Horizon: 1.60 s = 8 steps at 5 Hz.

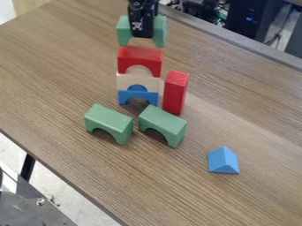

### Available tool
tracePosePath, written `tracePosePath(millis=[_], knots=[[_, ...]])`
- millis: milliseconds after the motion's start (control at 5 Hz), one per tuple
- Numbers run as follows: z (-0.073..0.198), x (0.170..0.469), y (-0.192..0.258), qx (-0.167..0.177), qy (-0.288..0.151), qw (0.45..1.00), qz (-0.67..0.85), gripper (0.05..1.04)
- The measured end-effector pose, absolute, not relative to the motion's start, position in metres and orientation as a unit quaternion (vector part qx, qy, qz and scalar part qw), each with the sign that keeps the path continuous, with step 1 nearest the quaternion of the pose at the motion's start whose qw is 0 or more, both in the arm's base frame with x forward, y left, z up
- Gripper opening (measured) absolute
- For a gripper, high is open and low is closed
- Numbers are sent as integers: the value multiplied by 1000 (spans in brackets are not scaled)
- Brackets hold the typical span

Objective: Take the green arch off of the other green arch and put it on top of the red arch

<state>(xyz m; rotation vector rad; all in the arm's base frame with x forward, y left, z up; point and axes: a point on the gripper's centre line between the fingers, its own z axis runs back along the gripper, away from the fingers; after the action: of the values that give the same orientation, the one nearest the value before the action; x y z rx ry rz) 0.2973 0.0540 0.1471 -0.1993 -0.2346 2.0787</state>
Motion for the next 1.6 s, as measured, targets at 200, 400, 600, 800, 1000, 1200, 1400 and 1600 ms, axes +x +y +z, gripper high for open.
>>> tracePosePath(millis=[200,400,600,800,1000,1200,1400,1600], knots=[[143,294,55,-77,-94,496,860,553],[140,291,56,-70,-91,498,859,553],[136,288,56,-65,-90,500,859,552],[135,289,57,-65,-93,500,858,553],[135,290,55,-67,-94,502,857,553],[135,290,56,-66,-98,504,856,553],[136,291,56,-65,-101,506,854,553],[136,291,55,-65,-102,505,854,552]])
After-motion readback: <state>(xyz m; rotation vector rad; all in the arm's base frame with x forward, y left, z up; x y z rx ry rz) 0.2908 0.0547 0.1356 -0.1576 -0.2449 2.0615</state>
